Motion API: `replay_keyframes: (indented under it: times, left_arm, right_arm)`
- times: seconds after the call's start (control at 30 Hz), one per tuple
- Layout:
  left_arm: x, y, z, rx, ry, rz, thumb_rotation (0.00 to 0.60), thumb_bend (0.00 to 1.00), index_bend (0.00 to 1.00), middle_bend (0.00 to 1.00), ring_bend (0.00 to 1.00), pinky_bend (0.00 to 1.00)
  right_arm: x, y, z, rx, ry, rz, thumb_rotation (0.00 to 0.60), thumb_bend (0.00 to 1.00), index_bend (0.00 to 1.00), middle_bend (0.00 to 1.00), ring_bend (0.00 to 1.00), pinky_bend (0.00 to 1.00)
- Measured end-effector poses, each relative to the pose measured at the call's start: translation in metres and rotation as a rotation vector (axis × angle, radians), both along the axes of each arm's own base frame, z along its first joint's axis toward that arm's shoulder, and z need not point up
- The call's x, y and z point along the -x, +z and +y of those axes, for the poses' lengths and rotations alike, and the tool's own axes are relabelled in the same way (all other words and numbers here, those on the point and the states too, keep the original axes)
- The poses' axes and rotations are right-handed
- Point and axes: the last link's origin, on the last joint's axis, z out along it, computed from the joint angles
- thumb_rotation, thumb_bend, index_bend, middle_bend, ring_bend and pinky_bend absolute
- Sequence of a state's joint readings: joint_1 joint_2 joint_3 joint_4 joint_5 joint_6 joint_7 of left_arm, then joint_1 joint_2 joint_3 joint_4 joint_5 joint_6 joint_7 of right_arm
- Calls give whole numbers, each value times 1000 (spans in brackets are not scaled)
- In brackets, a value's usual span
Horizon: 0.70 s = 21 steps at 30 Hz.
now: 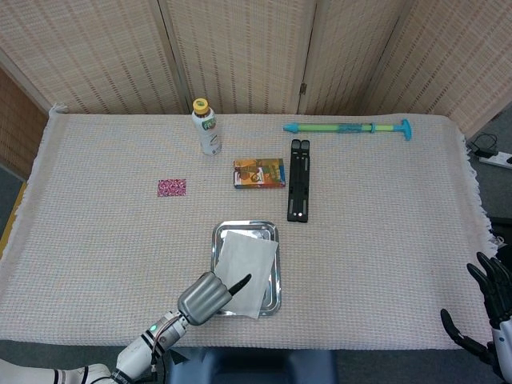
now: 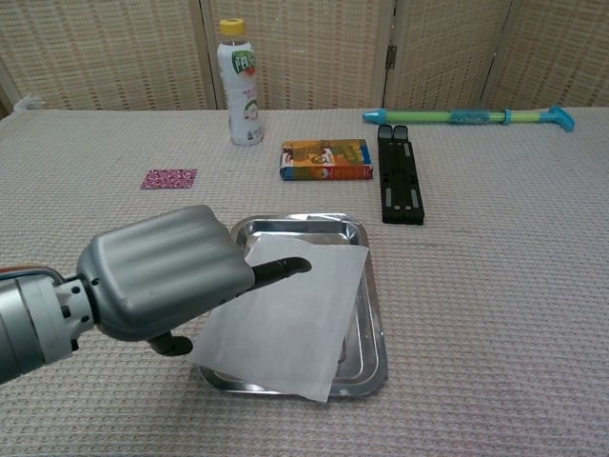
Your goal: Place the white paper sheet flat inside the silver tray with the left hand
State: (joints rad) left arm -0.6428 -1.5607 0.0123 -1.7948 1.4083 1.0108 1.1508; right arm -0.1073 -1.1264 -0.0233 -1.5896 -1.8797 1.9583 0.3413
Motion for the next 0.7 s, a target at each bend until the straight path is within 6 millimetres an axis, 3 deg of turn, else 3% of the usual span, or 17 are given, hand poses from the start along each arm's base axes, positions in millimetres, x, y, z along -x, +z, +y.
replay_keyframes:
  times: [0.13,0.17,0.3,0.47,0.53,0.7]
  left_arm:
    - [2,6,1,-17,9,-22,600,76,62,1000,945,1000]
    - [3,8,1,-18,14,-32,600,154,66,1000,917,1000]
    - [6,16,1,-8,45,-111,600,622,132,1000,855,1000]
    - [12,26,0,55,105,-231,600,933,160,1000,877,1000]
    - [16,28,-2,103,145,-280,600,991,181,1000,917,1000]
    - [29,25,-8,272,271,-373,600,1000,238,1000,1000,1000]
  right_arm:
    - [0,-1,0,-2,-2,1,600,428,0,0,0,0]
    - [0,-1,0,-4,-3,2,600,429,0,0,0,0]
    - [1,-3,-2,-12,-8,6,600,429,0,0,0,0]
    - [1,-7,-4,-18,-14,16,600,428,0,0,0,0]
    - [1,-9,-5,-25,-18,22,600,429,0,0,0,0]
    - [1,-14,-8,-29,-26,29,600,429,0,0,0,0]
